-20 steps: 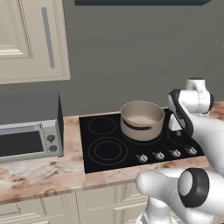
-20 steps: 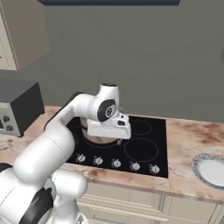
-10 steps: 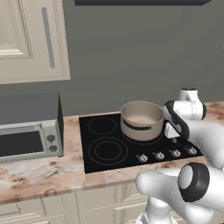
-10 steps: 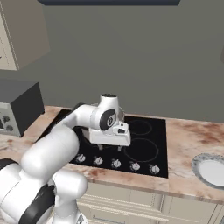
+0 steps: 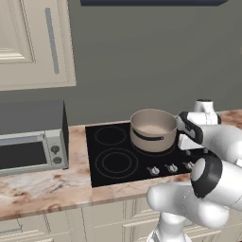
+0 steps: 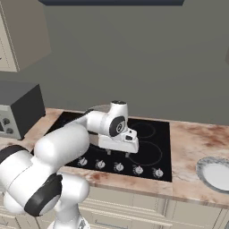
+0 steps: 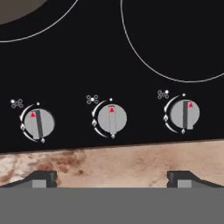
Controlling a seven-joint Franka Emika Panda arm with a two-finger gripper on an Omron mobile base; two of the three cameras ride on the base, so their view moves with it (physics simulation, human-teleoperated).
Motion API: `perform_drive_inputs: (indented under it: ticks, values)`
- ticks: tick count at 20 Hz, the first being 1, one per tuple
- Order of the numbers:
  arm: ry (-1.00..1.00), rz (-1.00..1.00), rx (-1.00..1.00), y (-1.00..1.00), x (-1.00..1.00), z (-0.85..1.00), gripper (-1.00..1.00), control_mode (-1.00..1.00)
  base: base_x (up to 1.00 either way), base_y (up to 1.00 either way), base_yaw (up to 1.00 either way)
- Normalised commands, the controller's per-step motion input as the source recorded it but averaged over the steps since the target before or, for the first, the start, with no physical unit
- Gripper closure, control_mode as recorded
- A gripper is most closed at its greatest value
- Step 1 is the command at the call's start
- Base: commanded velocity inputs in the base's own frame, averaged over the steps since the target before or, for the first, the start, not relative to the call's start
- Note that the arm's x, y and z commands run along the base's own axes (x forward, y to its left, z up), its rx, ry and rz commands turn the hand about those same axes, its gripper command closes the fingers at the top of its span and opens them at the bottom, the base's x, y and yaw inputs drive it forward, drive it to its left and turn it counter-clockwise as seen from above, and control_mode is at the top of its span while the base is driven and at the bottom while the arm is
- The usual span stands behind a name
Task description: Retrieve the frozen meat and place it in the pot on a burner. Then turn the burner on.
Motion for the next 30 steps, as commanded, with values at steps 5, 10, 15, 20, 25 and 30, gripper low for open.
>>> perform_drive_inputs:
  ticks: [5, 10, 15, 20, 25, 30]
  values:
    - [0.0, -0.05, 0.0, 0.03, 0.07, -0.16, -1.0, -1.0, 0.0, 0.0, 0.0]
    - [-0.01, -0.04, 0.0, 0.0, 0.08, -0.24, -1.0, -1.0, 0.0, 0.0, 0.0]
    - [-0.01, -0.01, 0.0, 0.0, 0.07, -0.27, -1.0, -1.0, 0.0, 0.0, 0.0]
    - [-0.07, 0.0, -0.01, 0.0, 0.01, -0.24, -1.0, -1.0, 0.0, 0.0, 0.0]
    - [-0.07, 0.0, -0.04, 0.0, 0.05, -0.31, -1.0, -1.0, 0.0, 0.0, 0.0]
    - [-0.03, 0.0, -0.02, 0.0, 0.0, -0.3, -1.0, -1.0, 0.0, 0.0, 0.0]
